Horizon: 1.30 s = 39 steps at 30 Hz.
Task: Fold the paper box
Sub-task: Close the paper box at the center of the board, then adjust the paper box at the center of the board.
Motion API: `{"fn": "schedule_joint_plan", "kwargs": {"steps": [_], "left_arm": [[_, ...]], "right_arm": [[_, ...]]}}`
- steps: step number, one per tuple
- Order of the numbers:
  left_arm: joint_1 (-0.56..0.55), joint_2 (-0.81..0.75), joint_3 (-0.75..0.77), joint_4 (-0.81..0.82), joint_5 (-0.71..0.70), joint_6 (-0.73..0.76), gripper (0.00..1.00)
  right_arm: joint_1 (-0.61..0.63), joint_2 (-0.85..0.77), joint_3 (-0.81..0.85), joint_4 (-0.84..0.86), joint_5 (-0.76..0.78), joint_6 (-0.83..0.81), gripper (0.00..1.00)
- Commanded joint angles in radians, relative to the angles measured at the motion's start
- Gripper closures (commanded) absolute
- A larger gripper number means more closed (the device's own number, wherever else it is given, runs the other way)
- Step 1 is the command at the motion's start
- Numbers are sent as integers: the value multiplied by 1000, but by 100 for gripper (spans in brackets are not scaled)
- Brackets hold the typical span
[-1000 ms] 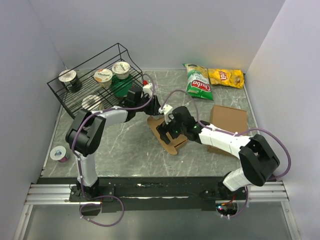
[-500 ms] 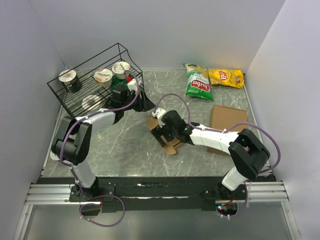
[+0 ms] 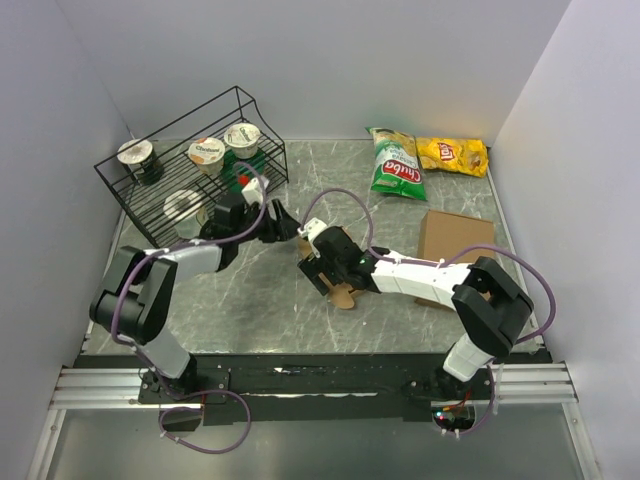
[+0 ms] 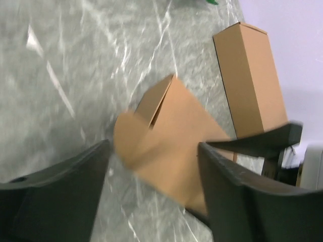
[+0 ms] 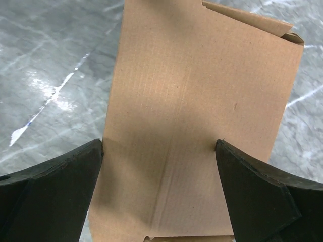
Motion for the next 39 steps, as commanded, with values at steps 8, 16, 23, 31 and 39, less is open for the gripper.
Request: {"fn": "schedule_joint_plan", "kwargs": {"steps": [8, 16, 23, 31, 39], "left_arm": [[35, -36, -229, 409, 93, -193, 23], [35, 53, -269, 445, 78, -228, 35], [35, 5, -252, 347, 39, -169, 34], [35, -7, -263, 377, 52, -185, 33], [40, -62, -286, 339, 15, -166, 31]], "right_arm": [[4, 31, -4, -63, 65, 27, 5], [18, 75, 20, -99, 131, 73, 14], [29, 116, 55, -179, 201, 143, 26], [85, 228, 147, -315, 341, 200, 34], [107, 311, 200, -388, 372, 274, 41]]}}
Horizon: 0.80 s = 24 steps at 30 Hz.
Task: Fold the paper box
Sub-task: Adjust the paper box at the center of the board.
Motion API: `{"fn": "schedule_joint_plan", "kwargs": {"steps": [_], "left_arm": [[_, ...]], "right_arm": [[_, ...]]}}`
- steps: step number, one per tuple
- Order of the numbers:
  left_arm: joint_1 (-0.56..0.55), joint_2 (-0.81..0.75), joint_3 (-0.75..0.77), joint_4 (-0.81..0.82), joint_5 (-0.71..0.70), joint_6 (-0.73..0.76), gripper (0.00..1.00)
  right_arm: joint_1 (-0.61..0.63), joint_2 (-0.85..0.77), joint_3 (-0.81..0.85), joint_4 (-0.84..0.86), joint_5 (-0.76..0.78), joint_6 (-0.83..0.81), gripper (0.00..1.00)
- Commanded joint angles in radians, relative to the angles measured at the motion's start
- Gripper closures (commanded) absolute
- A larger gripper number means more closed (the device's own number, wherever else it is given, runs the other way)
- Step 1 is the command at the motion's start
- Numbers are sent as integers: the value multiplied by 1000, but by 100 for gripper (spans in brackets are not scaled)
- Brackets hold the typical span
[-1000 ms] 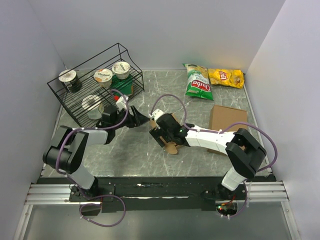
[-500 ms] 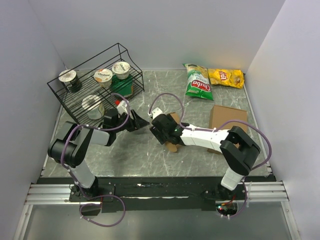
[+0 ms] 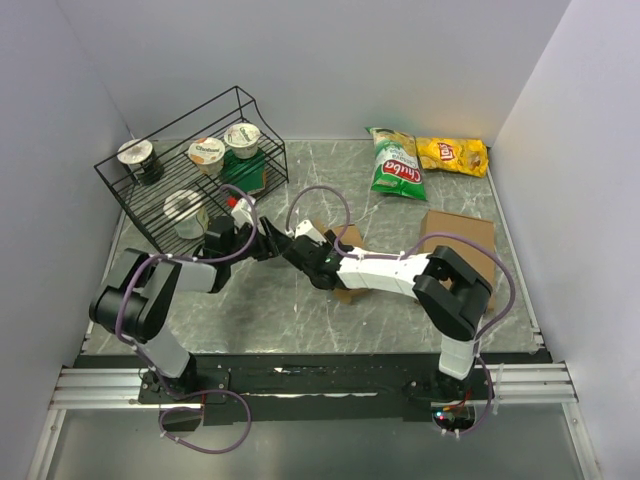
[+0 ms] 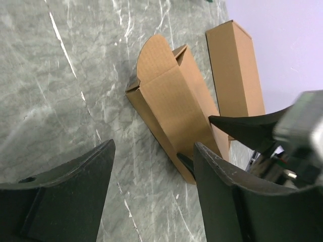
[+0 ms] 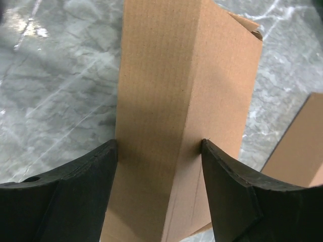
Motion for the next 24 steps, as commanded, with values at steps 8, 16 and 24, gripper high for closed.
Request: {"fn": "schedule_joint_plan", "kwargs": {"steps": [8, 16, 24], "left_arm": [[25, -128, -46, -34, -60, 50, 30], [61, -147, -82, -5, -29, 38, 30], [81, -167, -91, -5, -23, 38, 30]], "right_arm": [[55, 203, 65, -249, -12, 164, 50], [81, 285, 109, -306, -13, 189, 57], [98, 300, 108, -274, -87, 160, 71]]}}
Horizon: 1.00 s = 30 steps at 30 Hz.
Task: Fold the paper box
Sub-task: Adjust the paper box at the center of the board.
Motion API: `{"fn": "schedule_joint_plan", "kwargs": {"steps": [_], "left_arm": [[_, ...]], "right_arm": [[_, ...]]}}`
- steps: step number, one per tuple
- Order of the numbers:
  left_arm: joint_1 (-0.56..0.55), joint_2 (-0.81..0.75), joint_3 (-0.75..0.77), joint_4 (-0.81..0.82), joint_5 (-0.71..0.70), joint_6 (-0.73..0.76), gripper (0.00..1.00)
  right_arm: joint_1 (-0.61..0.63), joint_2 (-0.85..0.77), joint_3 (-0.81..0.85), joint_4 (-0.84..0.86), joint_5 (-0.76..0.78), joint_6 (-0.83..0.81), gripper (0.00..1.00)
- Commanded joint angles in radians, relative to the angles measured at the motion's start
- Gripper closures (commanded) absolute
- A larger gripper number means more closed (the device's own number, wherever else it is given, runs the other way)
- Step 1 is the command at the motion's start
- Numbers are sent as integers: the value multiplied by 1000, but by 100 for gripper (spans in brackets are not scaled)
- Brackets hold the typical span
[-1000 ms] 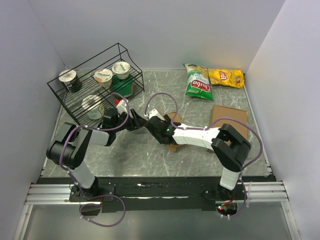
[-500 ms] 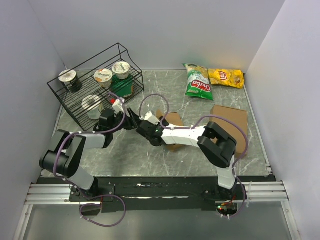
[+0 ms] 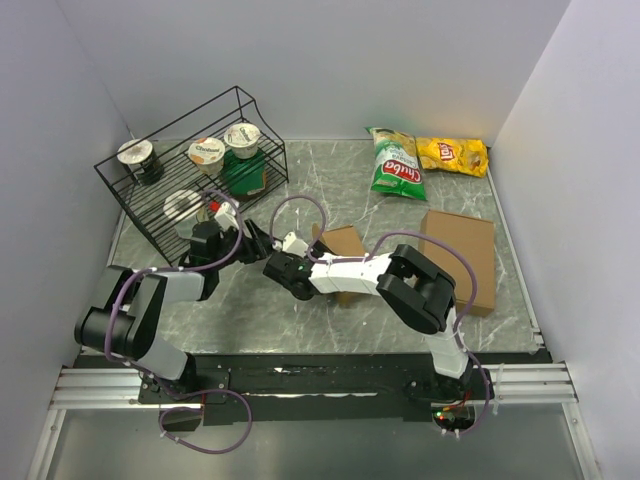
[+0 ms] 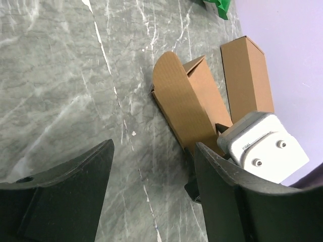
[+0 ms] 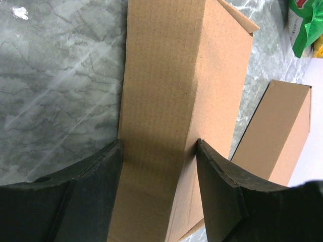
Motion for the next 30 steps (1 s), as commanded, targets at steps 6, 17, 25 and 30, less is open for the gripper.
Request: {"fn": "schedule_joint_plan", "kwargs": {"steps": [6, 17, 25, 30], "left_arm": [[12, -14, 4, 61, 23, -8, 30], [69, -75, 53, 1, 52, -3, 29], [112, -143, 89, -70, 68, 4, 28], [115, -126, 99, -82, 68, 21, 26]], "right_arm": [[11, 110, -57, -31, -393, 48, 90], [-21, 14, -85, 43, -491, -4, 100], [-32, -145, -109, 62, -558, -7, 100], [-33, -202, -82, 24, -552, -21, 100]]}}
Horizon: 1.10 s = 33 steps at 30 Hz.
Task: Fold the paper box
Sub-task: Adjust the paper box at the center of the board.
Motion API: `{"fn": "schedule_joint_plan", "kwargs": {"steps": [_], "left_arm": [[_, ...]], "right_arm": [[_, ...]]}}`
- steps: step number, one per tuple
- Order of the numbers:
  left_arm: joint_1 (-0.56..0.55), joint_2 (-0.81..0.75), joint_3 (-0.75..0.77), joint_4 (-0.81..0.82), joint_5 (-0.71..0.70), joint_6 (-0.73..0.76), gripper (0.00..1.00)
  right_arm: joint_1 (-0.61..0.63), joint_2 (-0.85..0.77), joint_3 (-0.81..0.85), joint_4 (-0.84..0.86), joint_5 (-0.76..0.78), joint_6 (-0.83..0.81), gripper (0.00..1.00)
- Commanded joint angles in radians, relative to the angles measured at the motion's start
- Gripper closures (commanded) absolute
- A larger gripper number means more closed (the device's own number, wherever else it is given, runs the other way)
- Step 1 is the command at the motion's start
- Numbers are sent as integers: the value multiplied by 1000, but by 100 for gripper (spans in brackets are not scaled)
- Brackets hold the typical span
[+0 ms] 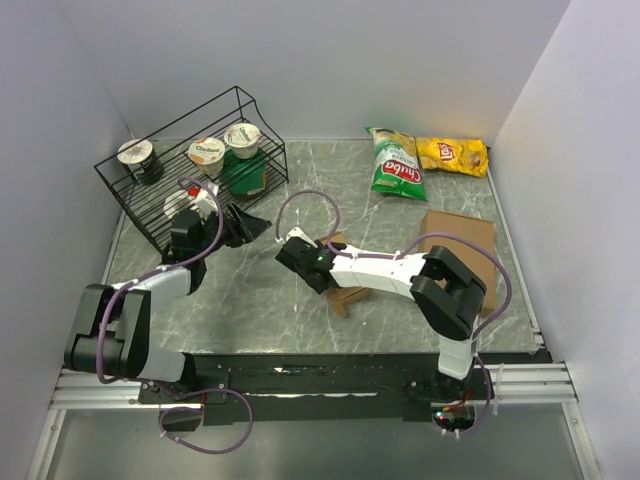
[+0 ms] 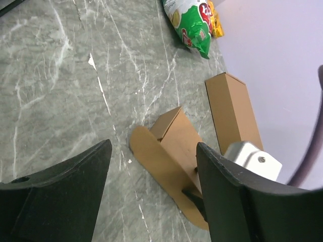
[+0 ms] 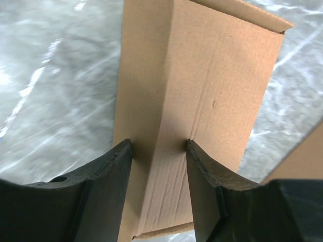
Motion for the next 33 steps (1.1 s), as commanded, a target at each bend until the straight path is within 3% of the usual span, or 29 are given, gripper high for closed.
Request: {"fn": "schedule_joint_plan", "kwargs": {"steps": [1, 2, 3, 5, 6, 8, 9, 10, 21, 33], "left_arm": [[2, 7, 37, -6, 36, 17, 26], [4, 13, 37, 0, 43, 15, 26], [4, 18, 33, 6, 47, 12, 26], [4, 26, 30, 16, 50, 7, 26], [4, 26, 29, 14, 50, 9, 26], [4, 27, 31, 8, 50, 12, 26], [4, 27, 31, 8, 50, 12, 26], [4, 27, 31, 8, 50, 13, 26], [4, 23, 26, -17, 52, 37, 24], [4, 42, 31, -14, 66, 30, 22]], "right_arm": [[14, -35, 3, -34, -206, 50, 95], [12, -60, 10, -42, -205, 48, 89], [12, -70, 19, -54, -205, 46, 74], [12, -104, 45, -85, -202, 37, 61], [11, -113, 52, -94, -202, 36, 42], [2, -139, 79, -120, -217, 28, 24], [-10, -147, 82, -123, -228, 20, 7], [-18, -155, 89, -128, -249, 13, 2], [-201, -187, 16, -33, -433, -82, 0], [-274, -138, -23, 19, -533, -84, 0]]}}
